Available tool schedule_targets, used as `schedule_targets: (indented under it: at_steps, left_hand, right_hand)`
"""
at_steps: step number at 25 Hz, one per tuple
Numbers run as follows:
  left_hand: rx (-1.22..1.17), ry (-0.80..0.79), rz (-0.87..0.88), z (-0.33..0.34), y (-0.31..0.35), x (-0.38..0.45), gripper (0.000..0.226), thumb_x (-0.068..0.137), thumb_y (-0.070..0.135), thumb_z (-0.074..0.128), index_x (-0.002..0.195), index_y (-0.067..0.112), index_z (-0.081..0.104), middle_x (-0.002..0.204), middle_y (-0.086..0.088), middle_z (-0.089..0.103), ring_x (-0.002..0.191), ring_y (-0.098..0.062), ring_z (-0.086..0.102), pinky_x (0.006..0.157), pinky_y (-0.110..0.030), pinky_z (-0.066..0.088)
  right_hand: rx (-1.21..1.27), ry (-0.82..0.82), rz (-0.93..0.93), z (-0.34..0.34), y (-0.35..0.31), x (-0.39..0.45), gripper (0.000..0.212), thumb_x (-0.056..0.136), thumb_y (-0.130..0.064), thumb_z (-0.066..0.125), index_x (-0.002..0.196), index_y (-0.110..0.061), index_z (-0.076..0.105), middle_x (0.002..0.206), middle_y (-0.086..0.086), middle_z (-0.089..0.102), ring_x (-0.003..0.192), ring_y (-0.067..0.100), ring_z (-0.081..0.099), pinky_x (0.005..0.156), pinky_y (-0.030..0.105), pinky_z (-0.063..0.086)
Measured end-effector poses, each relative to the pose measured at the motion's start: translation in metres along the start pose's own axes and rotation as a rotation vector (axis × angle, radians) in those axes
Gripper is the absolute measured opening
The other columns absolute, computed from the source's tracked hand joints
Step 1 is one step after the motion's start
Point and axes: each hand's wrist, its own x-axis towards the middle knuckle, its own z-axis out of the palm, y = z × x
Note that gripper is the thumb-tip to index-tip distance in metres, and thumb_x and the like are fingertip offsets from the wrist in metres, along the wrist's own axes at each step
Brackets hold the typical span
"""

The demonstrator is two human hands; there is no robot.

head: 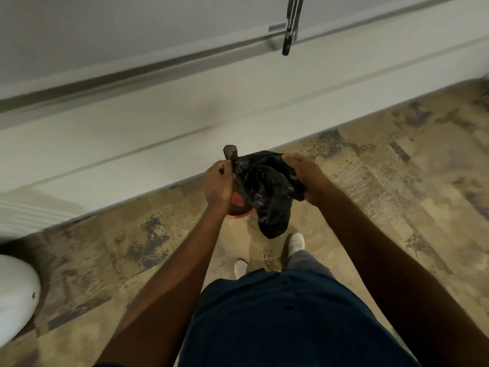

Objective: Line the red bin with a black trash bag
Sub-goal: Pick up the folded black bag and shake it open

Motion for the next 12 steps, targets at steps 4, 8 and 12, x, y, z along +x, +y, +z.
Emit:
schedule_targets:
  at_steps: [4,8,12]
  left_hand:
    - [-0.007,0.072,0.106,-0.025,0.02,0.02,0.027,0.1,0.029,0.058,0.096,0.013,0.08,0.097,-0.005,0.079,0.092,-0.022,0.071,0.084,-0.037,0.054]
    - [-0.035,0.129,0.093,-0.035,0.044,0.039,0.025,0.092,0.042,0.069,0.089,0.02,0.078,0.094,0.002,0.076,0.088,-0.017,0.069,0.079,-0.032,0.054]
    - [-0.082,0.186,0.072,-0.034,0.061,0.042,0.033,0.088,0.051,0.069,0.083,0.018,0.069,0.075,0.012,0.065,0.07,-0.001,0.057,0.062,-0.019,0.038]
  right_hand:
    - [-0.475,0.052,-0.286,-0.01,-0.003,-0.004,0.014,0.089,-0.024,0.08,0.086,-0.018,0.069,0.073,-0.005,0.068,0.061,0.001,0.067,0.056,0.017,0.054]
    - [-0.86,-0.026,-0.382,-0.015,-0.013,-0.01,0.021,0.083,-0.035,0.084,0.076,-0.042,0.067,0.071,-0.017,0.07,0.064,-0.005,0.066,0.06,0.017,0.048]
    - [-0.649,0.002,-0.379,-0.014,-0.021,-0.014,0.006,0.086,-0.043,0.08,0.087,-0.038,0.078,0.077,-0.019,0.078,0.069,0.0,0.075,0.065,0.023,0.059]
